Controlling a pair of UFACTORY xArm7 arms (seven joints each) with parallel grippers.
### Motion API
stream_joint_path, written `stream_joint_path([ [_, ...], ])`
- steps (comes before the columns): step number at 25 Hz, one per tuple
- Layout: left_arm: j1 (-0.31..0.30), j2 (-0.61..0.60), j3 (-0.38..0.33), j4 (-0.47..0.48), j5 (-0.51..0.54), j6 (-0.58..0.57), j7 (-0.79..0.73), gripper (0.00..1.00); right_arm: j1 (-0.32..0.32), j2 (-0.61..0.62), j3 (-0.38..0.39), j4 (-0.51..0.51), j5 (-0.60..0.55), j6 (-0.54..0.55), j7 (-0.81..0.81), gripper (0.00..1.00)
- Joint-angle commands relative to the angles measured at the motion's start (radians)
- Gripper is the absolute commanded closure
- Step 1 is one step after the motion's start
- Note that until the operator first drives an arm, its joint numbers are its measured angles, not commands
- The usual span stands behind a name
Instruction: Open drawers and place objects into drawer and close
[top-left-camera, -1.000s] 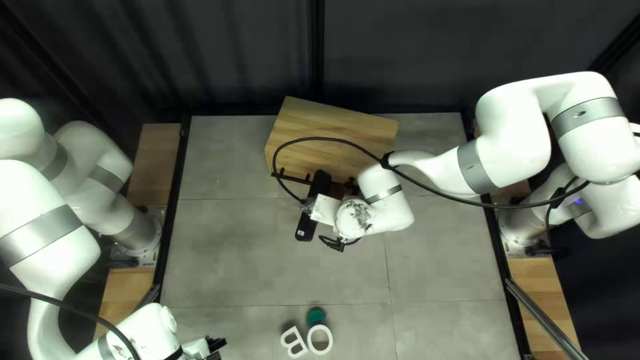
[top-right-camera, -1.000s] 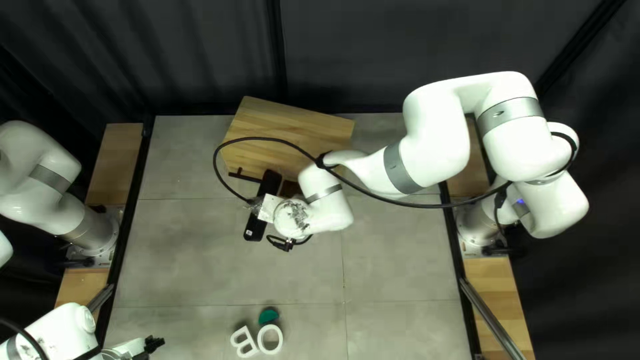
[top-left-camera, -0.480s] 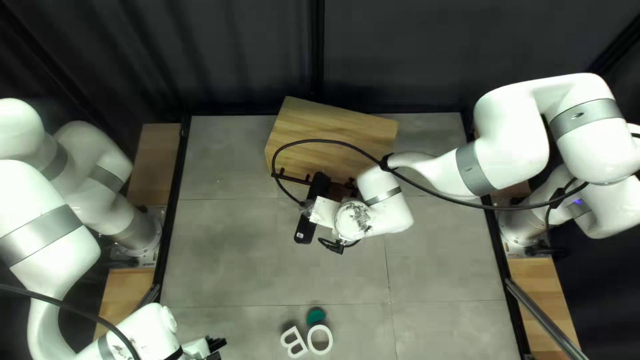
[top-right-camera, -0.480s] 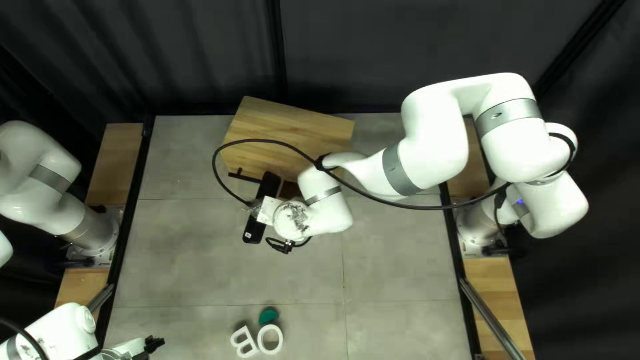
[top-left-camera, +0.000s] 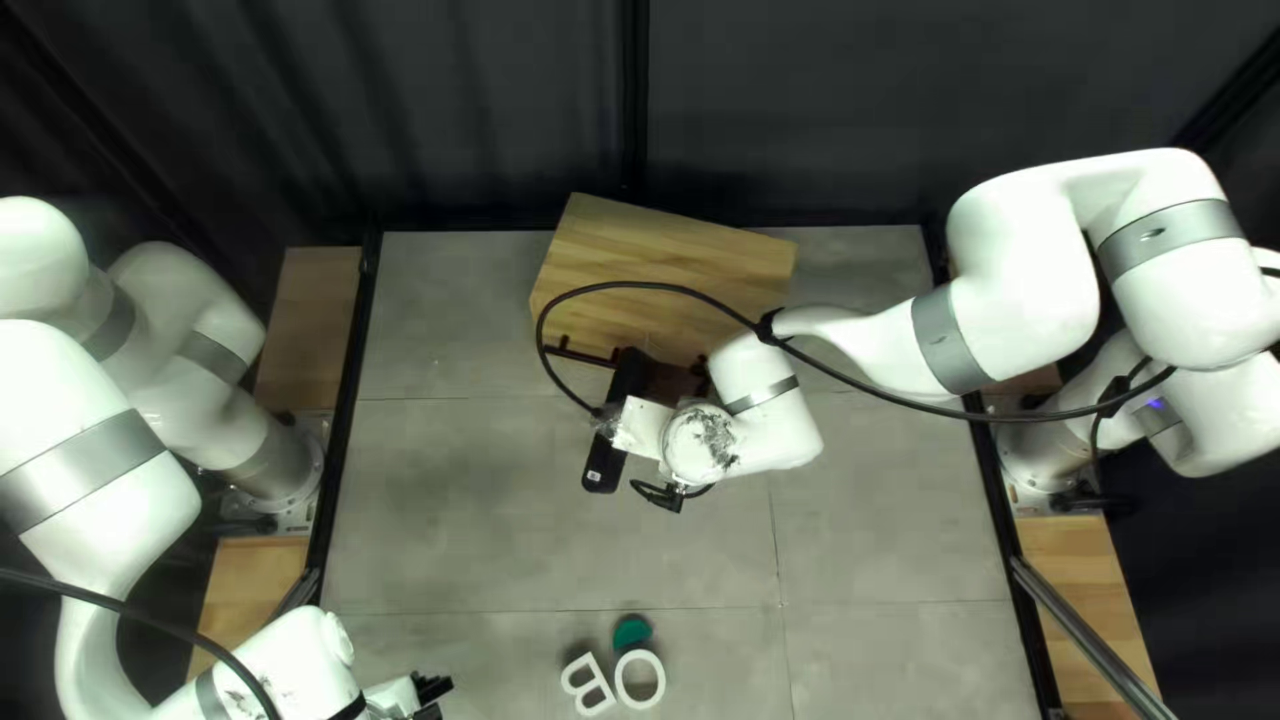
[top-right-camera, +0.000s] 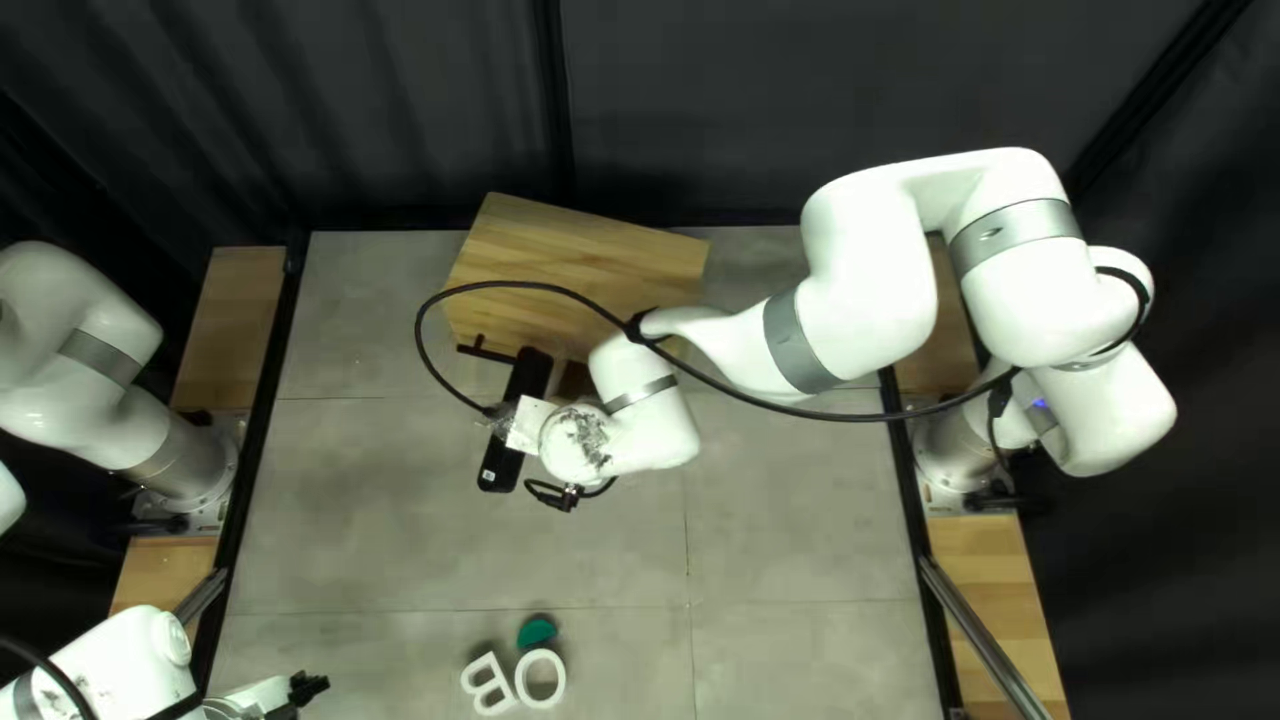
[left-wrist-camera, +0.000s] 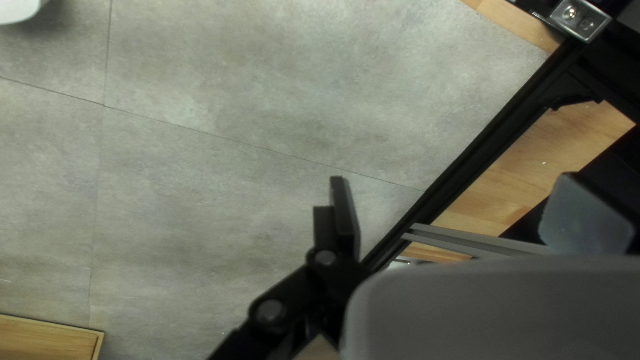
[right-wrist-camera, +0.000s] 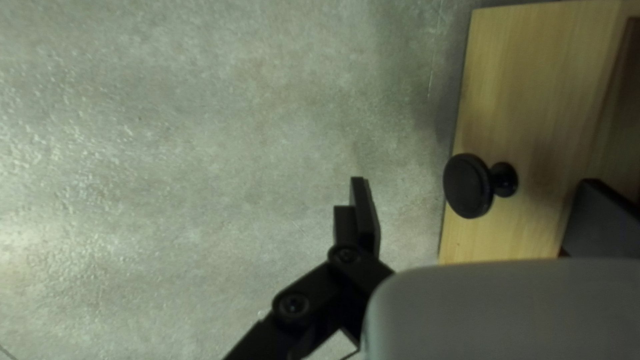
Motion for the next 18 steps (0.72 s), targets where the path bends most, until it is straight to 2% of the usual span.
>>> stream_joint_path([
  [1,0.0,0.0,0.0,0.0,0.0,0.0,0.0,0.0,0.004,-0.005,0.002,-0.001,-0.001,0.0,0.001,0.0],
  [13,0.0,0.0,0.0,0.0,0.0,0.0,0.0,0.0,0.022,-0.033,0.005,0.011,-0.017,0.035,-0.001,0.0],
  [18,0.0,0.0,0.0,0.0,0.0,0.0,0.0,0.0,0.014,-0.044,0.015,0.024,-0.019,0.09,-0.09,0.0],
])
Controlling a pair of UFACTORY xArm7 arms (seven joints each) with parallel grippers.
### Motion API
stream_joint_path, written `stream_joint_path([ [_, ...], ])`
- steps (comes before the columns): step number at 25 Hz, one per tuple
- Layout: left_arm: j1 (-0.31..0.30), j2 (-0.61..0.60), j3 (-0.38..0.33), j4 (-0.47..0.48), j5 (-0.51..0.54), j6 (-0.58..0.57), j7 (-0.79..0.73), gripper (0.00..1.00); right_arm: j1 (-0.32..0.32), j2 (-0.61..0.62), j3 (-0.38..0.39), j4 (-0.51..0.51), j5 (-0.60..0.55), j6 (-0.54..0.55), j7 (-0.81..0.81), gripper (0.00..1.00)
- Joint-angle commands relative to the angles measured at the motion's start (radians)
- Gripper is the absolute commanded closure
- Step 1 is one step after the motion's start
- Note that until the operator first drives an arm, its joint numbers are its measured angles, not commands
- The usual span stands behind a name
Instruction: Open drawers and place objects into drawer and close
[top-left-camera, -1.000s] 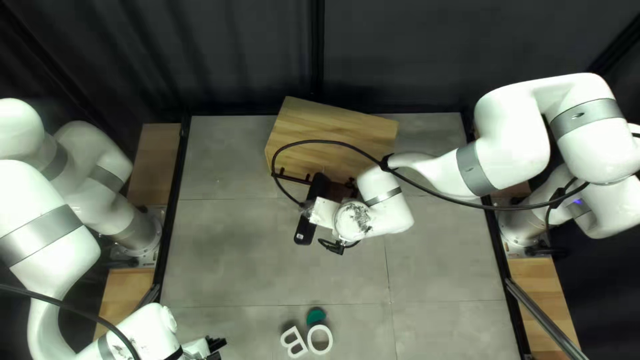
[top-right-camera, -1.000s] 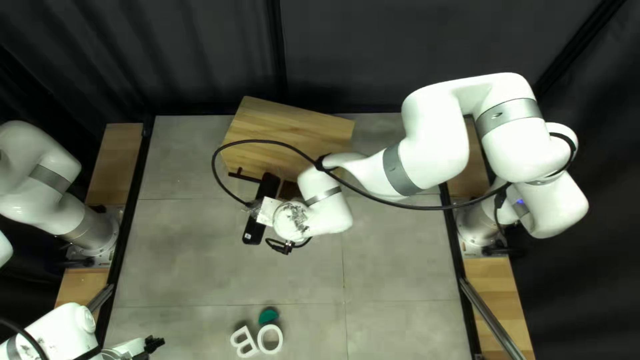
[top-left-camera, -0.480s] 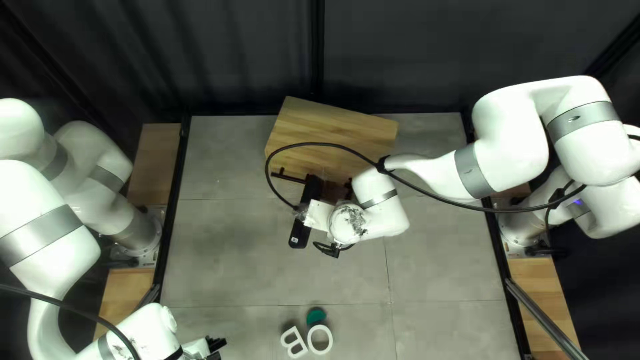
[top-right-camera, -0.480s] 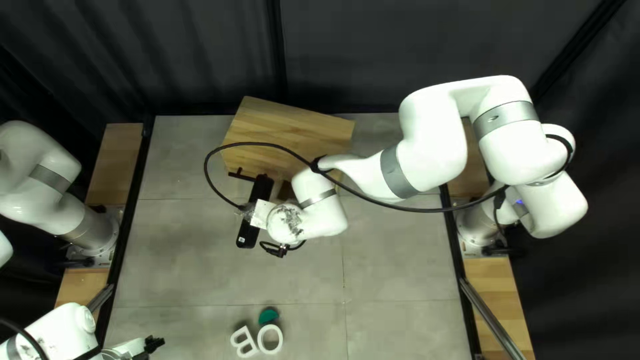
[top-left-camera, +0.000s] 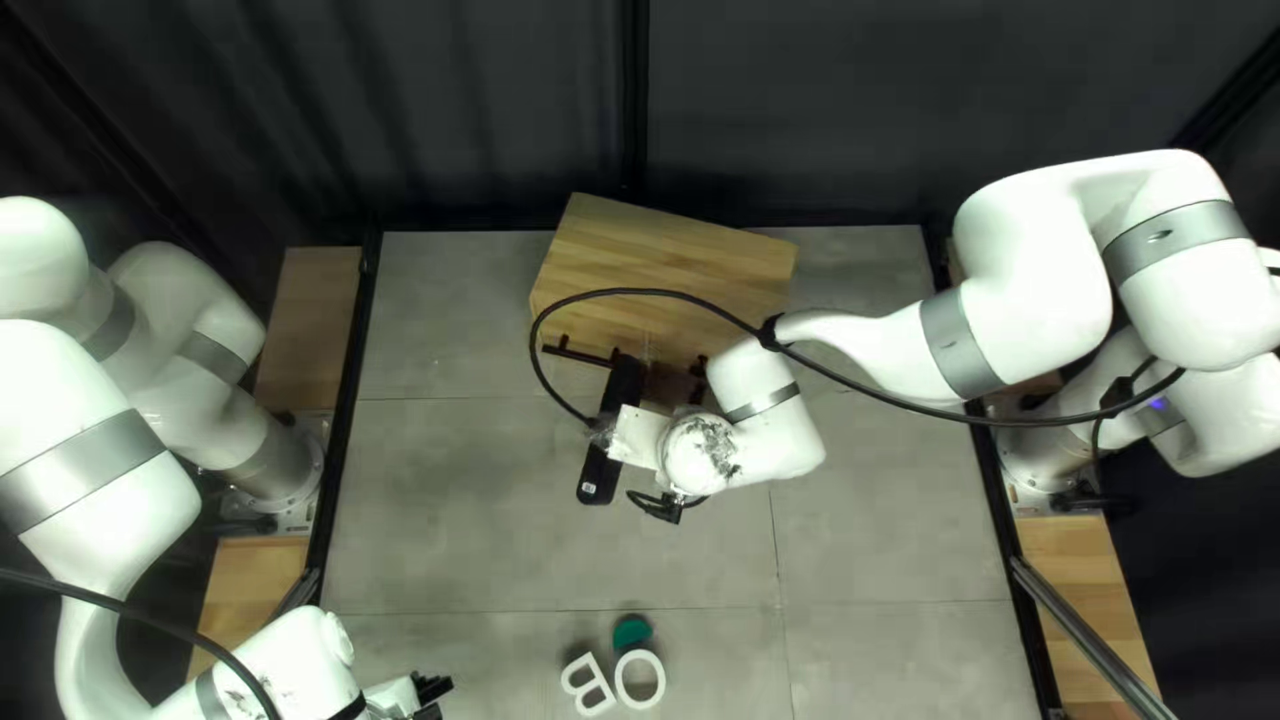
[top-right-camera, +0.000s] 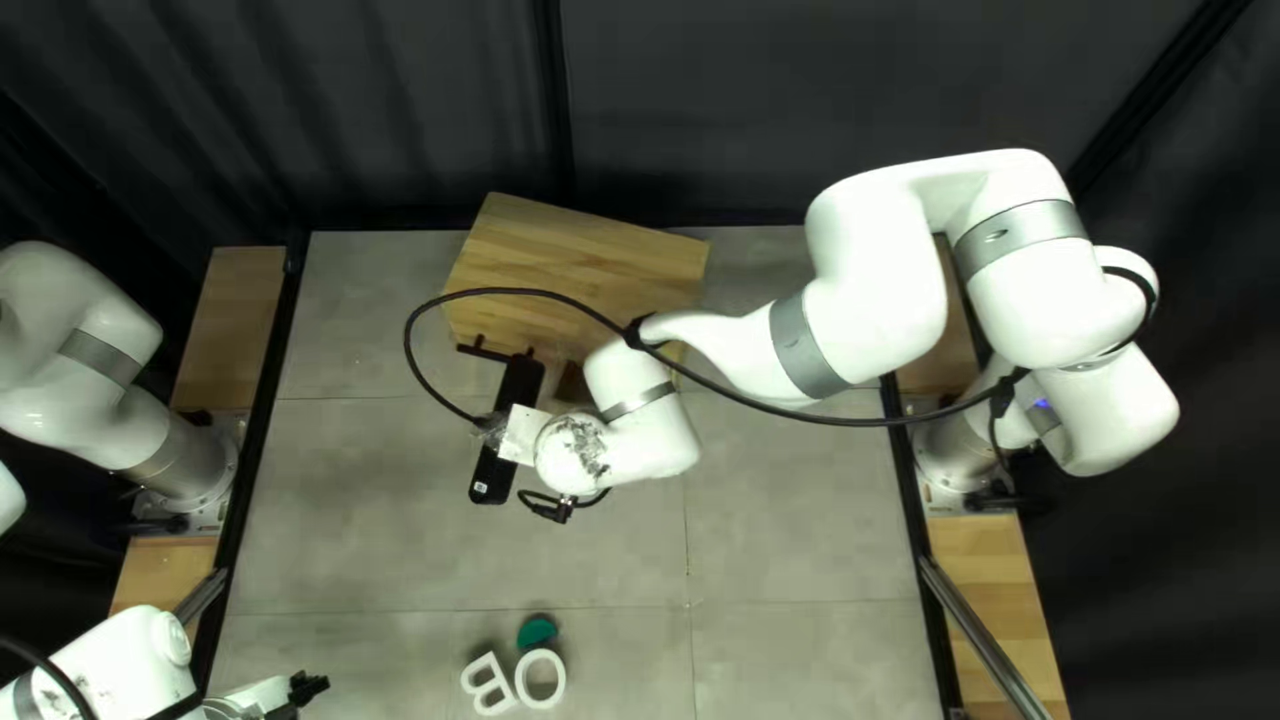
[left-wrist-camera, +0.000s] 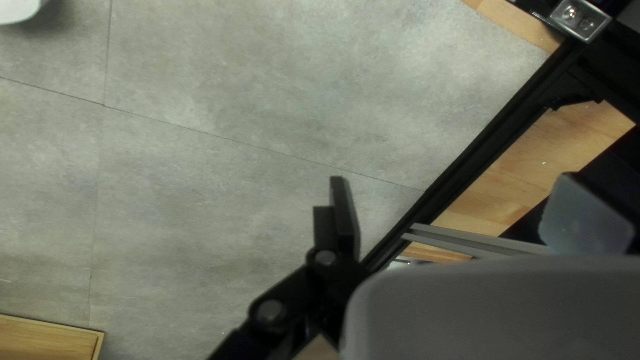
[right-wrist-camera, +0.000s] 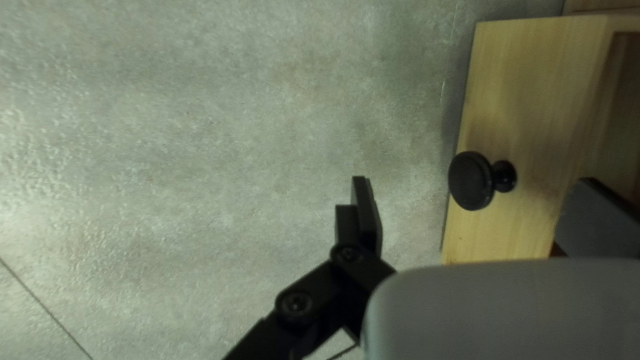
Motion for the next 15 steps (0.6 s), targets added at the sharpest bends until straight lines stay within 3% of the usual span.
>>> stream_joint_path([
  [1,0.0,0.0,0.0,0.0,0.0,0.0,0.0,0.0,-0.012,-0.011,0.011,-0.003,-0.002,0.03,-0.095,0.0],
  [7,0.0,0.0,0.0,0.0,0.0,0.0,0.0,0.0,-0.065,-0.008,0.042,-0.004,0.056,0.041,-0.312,0.0],
  [15,0.0,0.0,0.0,0.0,0.0,0.0,0.0,0.0,-0.084,-0.009,0.033,0.002,0.074,0.057,-0.325,0.0],
])
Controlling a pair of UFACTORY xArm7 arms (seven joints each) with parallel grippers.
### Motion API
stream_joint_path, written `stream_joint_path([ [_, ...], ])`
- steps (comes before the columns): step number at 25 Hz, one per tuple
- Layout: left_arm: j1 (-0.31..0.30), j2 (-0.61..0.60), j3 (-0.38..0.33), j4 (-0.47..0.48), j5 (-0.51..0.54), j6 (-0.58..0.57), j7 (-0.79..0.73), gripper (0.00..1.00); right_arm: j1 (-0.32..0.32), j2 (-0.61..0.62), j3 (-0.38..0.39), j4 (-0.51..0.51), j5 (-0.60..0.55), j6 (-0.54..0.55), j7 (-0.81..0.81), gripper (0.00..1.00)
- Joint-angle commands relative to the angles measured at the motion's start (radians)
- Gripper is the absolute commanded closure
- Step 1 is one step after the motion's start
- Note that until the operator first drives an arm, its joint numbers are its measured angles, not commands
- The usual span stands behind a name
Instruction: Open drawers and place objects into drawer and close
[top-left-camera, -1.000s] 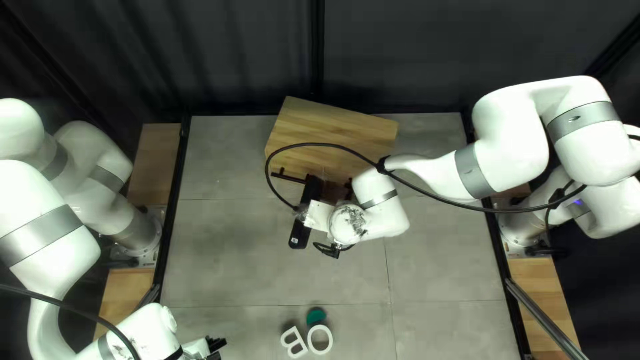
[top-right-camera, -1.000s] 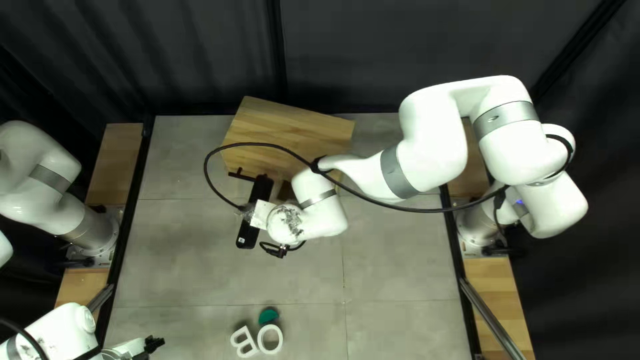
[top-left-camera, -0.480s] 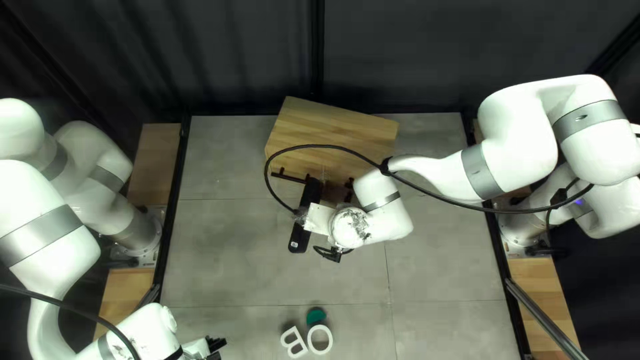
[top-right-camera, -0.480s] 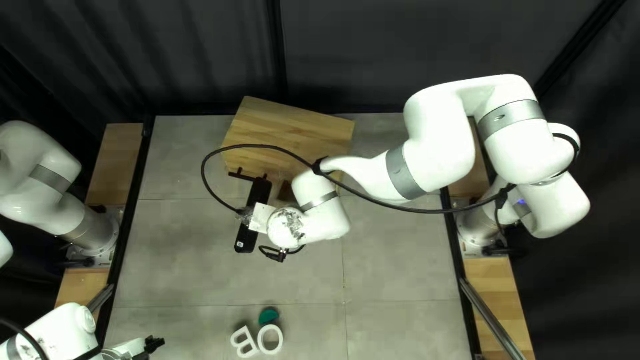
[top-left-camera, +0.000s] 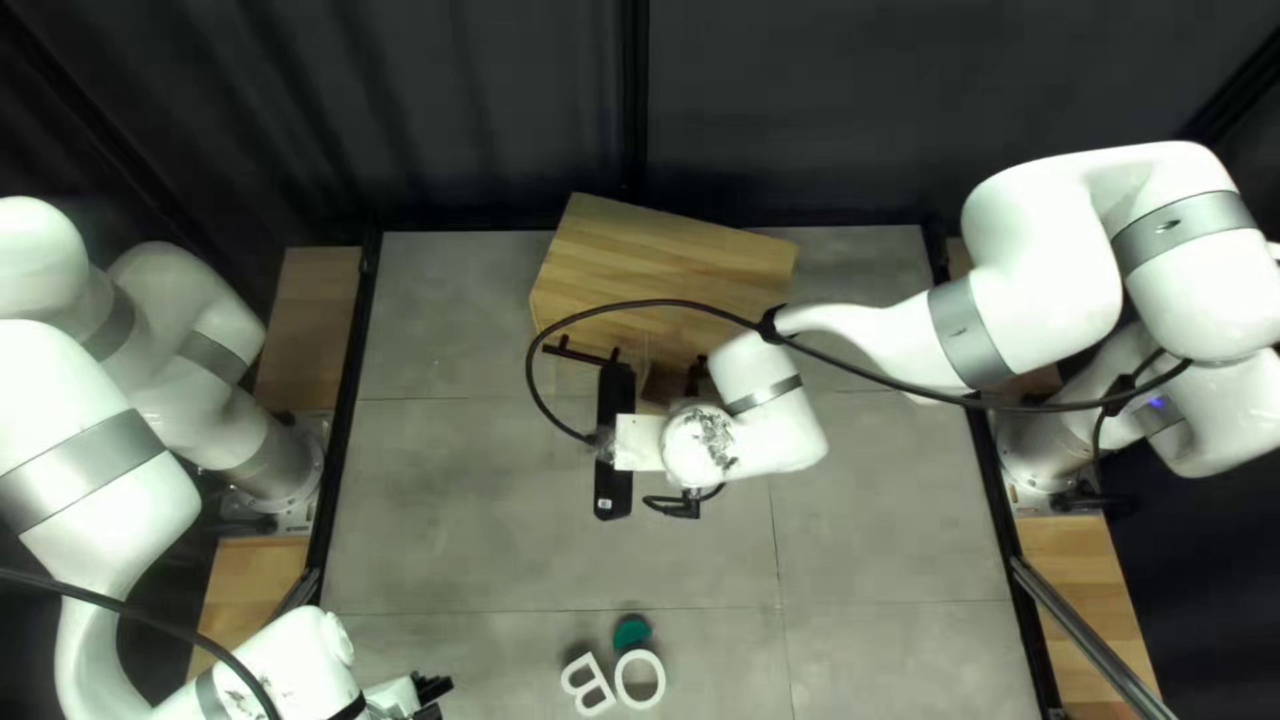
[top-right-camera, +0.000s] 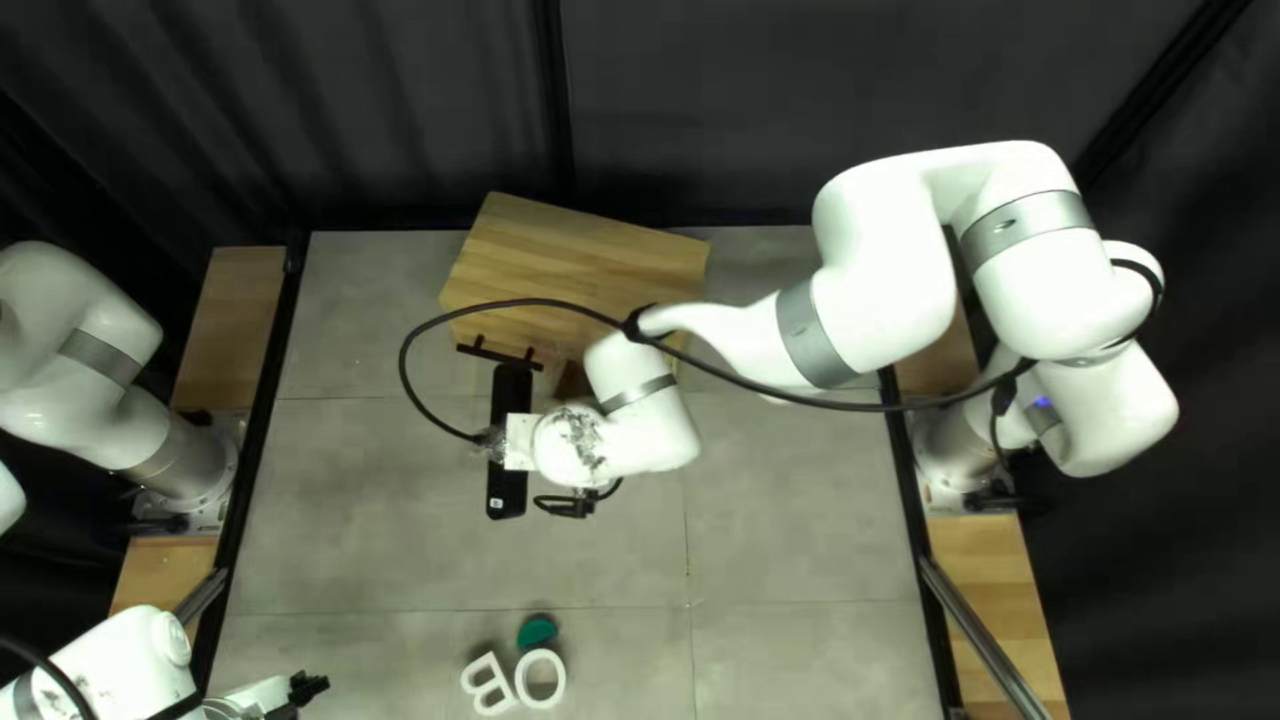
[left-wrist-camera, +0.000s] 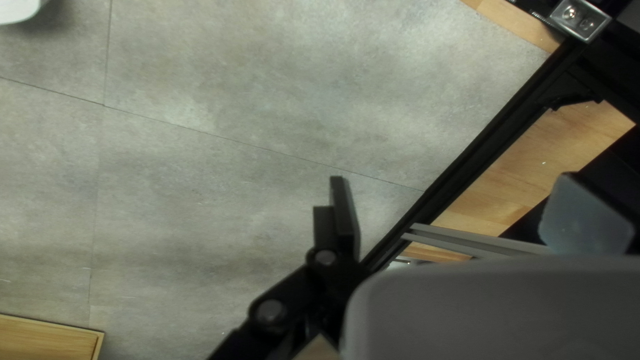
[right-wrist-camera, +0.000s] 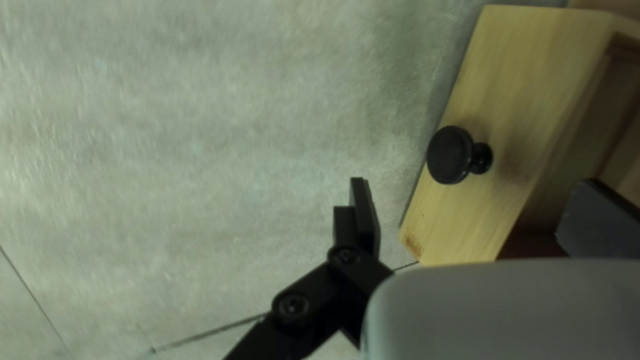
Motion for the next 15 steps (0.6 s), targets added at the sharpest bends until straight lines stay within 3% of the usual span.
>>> stream_joint_path([
  [1,0.0,0.0,0.0,0.0,0.0,0.0,0.0,0.0,-0.003,0.001,-0.006,0.005,0.008,0.011,0.018,0.0],
  [15,0.0,0.0,0.0,0.0,0.0,0.0,0.0,0.0,0.01,0.026,-0.023,0.011,0.009,-0.017,0.14,0.0],
])
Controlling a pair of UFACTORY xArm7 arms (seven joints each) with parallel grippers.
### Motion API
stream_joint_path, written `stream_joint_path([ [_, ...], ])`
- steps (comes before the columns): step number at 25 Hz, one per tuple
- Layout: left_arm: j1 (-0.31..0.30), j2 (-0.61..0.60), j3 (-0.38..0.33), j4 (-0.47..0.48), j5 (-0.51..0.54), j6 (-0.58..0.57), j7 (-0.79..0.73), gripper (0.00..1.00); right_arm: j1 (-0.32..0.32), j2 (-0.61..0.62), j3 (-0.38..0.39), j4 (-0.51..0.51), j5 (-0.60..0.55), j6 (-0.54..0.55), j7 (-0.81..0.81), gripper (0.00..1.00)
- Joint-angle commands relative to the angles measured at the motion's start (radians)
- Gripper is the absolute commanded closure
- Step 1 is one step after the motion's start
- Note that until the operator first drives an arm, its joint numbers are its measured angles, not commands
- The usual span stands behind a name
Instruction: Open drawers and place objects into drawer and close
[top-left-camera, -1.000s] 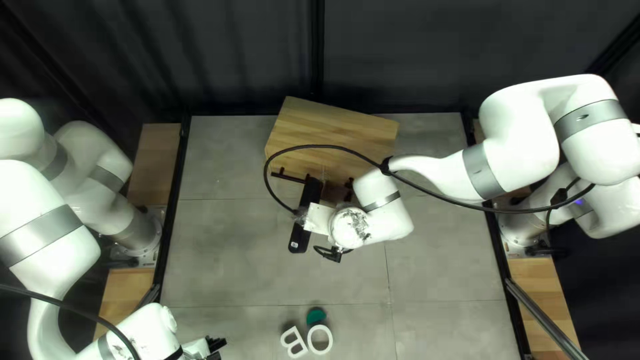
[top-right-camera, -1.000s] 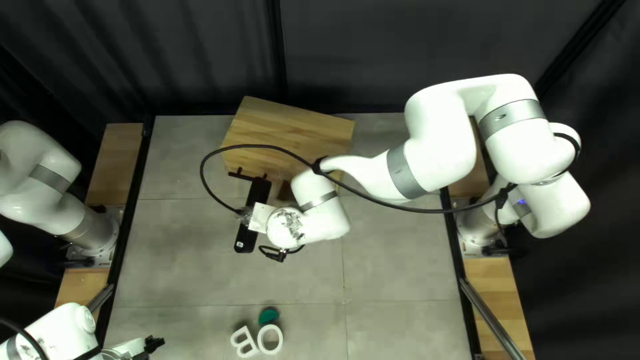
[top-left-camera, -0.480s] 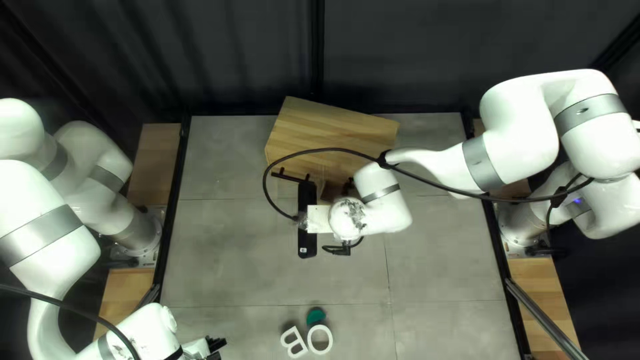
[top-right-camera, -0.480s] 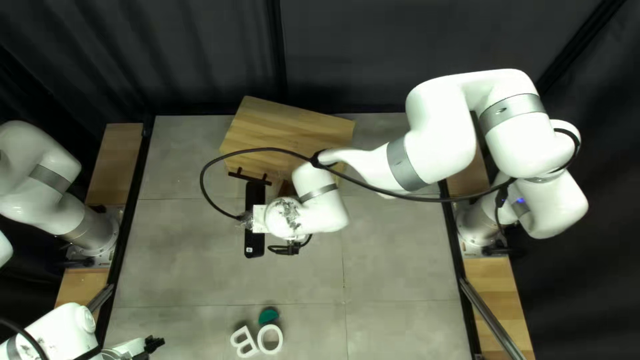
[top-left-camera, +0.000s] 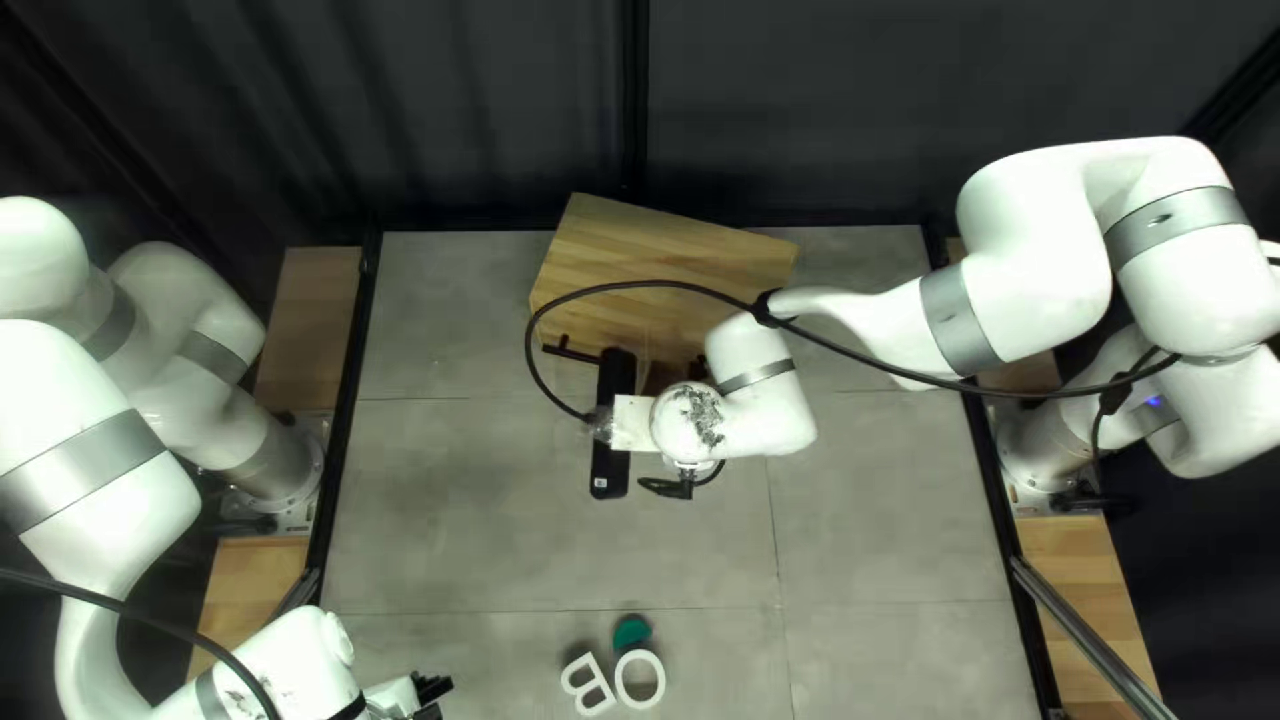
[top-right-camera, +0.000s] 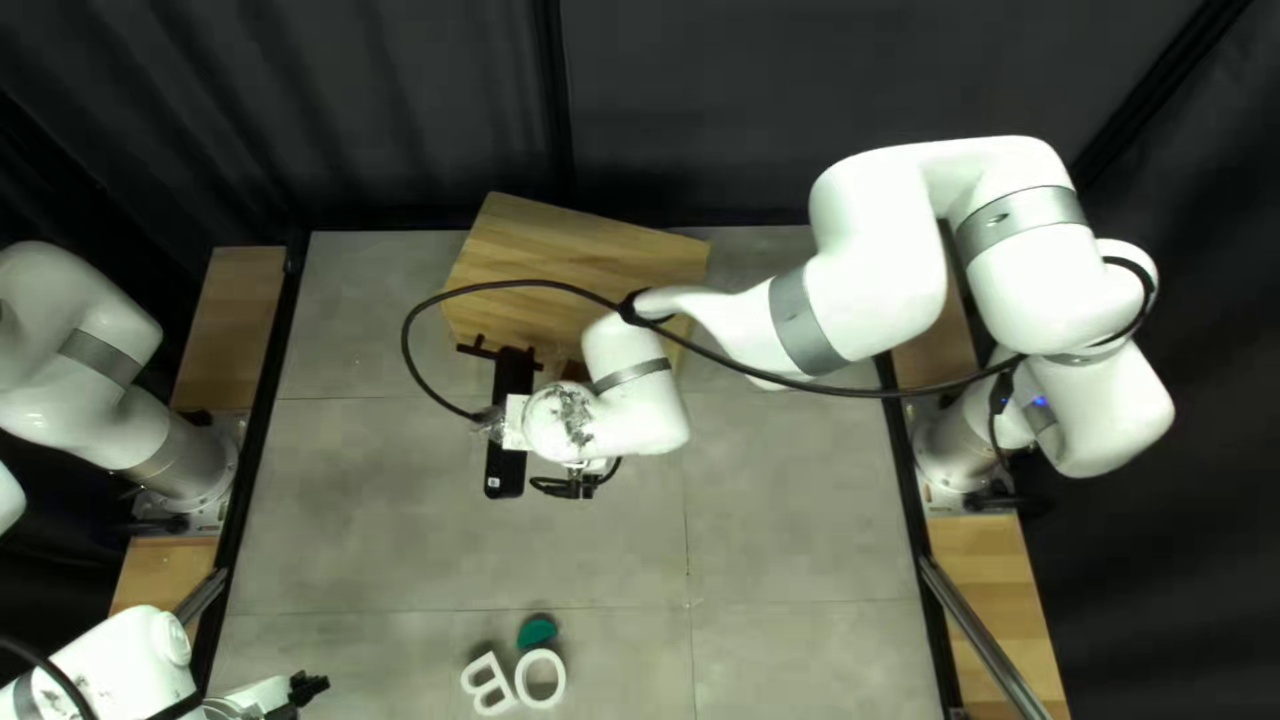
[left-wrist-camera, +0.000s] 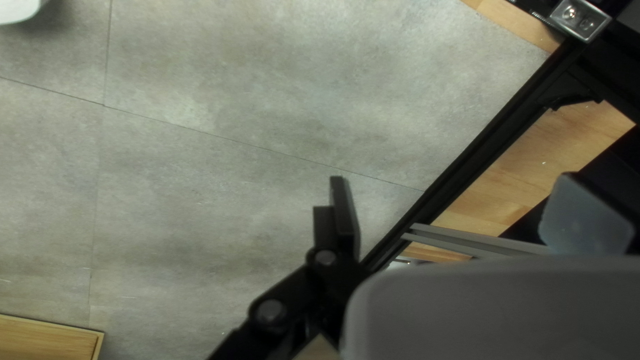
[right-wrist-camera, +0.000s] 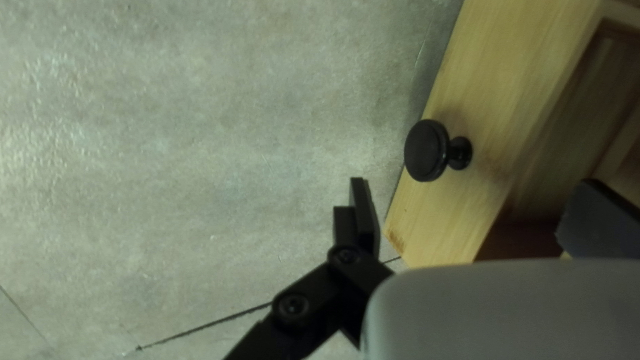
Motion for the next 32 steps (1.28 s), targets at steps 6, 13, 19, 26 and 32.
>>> stream_joint_path([
  [6,0.0,0.0,0.0,0.0,0.0,0.0,0.0,0.0,-0.016,0.007,-0.005,-0.033,0.013,-0.069,0.016,0.0],
  [13,0.0,0.0,0.0,0.0,0.0,0.0,0.0,0.0,-0.023,0.012,-0.007,-0.032,0.028,-0.082,0.03,0.0],
  [19,0.0,0.0,0.0,0.0,0.0,0.0,0.0,0.0,-0.022,0.021,-0.01,-0.028,0.033,-0.086,0.05,0.0],
  [26,0.0,0.0,0.0,0.0,0.0,0.0,0.0,0.0,-0.019,0.027,-0.015,-0.039,0.03,-0.104,0.075,0.0],
  [32,0.0,0.0,0.0,0.0,0.0,0.0,0.0,0.0,-0.022,0.023,-0.017,-0.049,0.034,-0.123,0.085,0.0],
])
